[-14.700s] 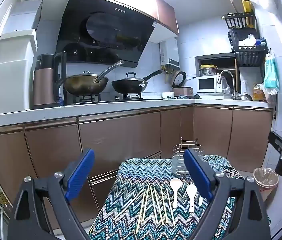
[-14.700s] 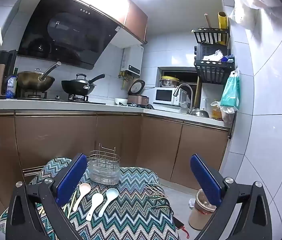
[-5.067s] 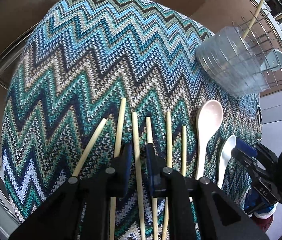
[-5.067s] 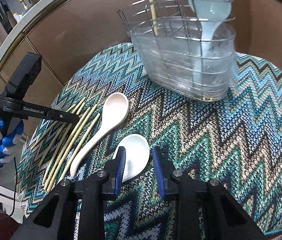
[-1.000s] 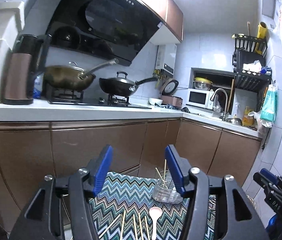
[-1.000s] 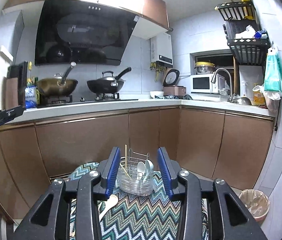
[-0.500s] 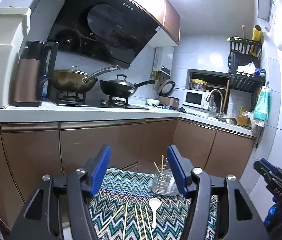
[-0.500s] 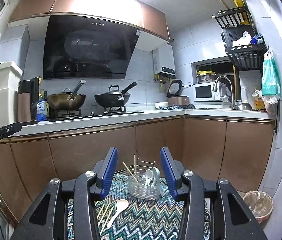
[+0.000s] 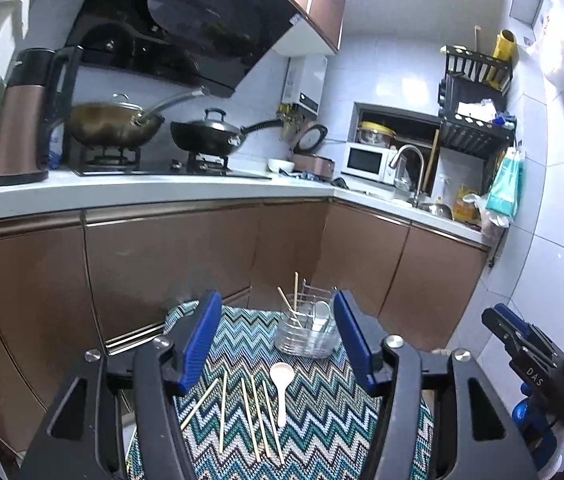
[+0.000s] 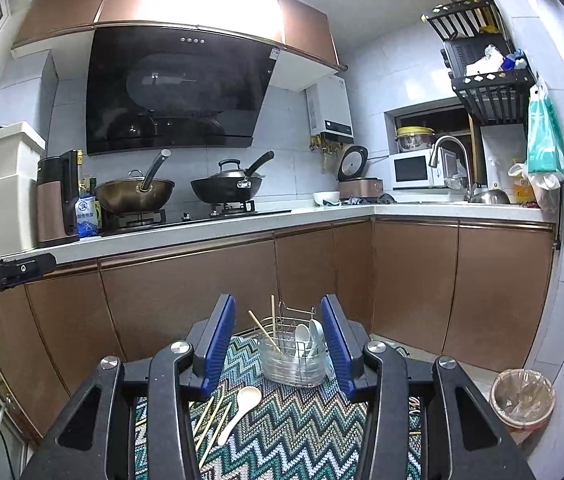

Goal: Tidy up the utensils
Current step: 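Raise both tools from the holder and move back toward the cloth, then grasp a chopstick with the left tool while the right tool grasps a white spoon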

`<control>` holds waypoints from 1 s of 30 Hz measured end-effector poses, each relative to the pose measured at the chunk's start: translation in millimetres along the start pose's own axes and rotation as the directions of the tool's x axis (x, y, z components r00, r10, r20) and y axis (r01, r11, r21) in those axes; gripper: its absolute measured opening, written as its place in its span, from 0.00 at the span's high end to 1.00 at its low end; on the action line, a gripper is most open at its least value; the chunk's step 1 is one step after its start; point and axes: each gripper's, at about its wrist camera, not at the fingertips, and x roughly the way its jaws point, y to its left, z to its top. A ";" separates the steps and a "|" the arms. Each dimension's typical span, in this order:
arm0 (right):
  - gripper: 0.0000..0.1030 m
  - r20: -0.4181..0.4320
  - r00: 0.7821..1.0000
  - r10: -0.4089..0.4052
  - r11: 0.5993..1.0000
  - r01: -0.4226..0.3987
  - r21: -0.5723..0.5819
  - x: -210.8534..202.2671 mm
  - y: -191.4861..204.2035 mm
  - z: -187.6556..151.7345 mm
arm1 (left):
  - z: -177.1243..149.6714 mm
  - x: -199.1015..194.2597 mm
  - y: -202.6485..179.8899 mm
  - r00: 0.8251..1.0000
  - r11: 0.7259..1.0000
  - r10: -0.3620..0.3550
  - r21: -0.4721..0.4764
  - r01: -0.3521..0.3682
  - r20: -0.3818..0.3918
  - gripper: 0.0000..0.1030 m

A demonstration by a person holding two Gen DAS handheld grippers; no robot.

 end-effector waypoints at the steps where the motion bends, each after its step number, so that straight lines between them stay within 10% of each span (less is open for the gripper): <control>1: 0.60 -0.004 1.000 0.000 1.000 0.001 0.003 1.3 -1.9 -1.3 | -0.9 2.4 -1.5 1.000 1.000 -0.005 0.001 0.005 -0.010 0.46; 16: 0.60 -0.169 0.985 0.024 0.999 -0.016 0.046 58.0 -24.9 -42.2 | -41.5 96.3 5.3 0.950 0.998 -0.061 -0.043 0.051 -0.308 0.46; 23: 0.60 -0.316 0.944 0.098 0.994 -0.075 0.086 114.9 -28.8 -75.3 | -81.9 189.3 21.3 0.832 0.989 -0.122 -0.132 0.059 -0.541 0.66; 30: 0.59 -0.467 0.850 0.242 0.966 -0.166 0.199 186.4 -33.6 -118.7 | -122.6 275.3 37.9 0.707 0.979 -0.164 -0.200 0.032 -0.688 0.78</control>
